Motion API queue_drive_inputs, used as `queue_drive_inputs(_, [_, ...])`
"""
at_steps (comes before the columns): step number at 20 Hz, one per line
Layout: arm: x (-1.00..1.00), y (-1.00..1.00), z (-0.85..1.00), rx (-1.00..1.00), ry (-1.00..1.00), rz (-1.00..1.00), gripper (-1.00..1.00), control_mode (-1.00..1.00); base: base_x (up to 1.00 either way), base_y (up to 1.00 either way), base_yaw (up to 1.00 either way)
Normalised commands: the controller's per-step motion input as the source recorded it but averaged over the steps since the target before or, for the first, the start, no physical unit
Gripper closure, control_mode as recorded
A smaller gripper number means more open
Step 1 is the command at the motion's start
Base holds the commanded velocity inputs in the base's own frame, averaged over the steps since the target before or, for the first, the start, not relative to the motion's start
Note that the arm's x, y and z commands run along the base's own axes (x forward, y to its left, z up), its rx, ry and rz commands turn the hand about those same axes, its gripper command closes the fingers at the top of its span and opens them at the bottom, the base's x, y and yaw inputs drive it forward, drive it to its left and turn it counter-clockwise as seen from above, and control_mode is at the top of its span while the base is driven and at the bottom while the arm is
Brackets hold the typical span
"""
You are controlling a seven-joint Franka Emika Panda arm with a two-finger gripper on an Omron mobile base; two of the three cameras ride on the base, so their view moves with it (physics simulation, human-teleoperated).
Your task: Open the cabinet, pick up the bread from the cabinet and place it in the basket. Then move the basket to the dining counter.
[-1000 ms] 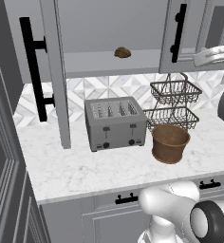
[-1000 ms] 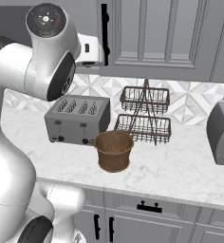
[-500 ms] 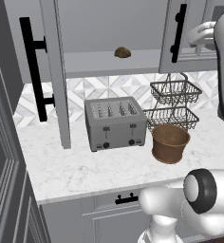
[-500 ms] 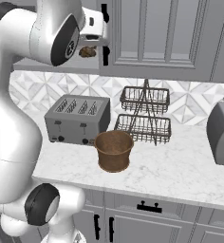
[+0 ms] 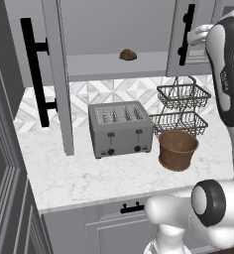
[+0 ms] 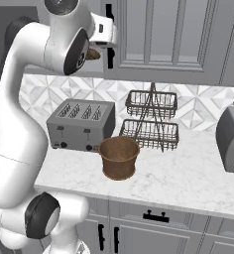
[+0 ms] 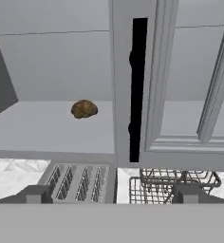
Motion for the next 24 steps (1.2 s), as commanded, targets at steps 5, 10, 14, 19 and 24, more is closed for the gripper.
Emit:
queue_drive_inputs(5, [0.72,-0.1,-0.01,0.09,-0.01,-0.07,-1.0,-1.0,0.0,0.0,0.0])
queue_drive_inputs(10, [0.35,-0.22,0.0,0.13,0.0,-0.02,-1.0,-1.0,0.0,0.0,0.0])
queue_drive_inputs(14, [0.26,-0.28,-0.05,0.15,0.0,0.0,-1.0,-1.0,0.0,0.0,0.0])
queue_drive_inputs(19, [0.26,0.0,-0.08,0.17,0.0,0.0,-1.0,-1.0,0.0,0.0,0.0])
queue_drive_inputs(24, [0.35,0.0,-0.03,0.14,-0.01,0.0,-1.0,-1.0,0.0,0.0,0.0])
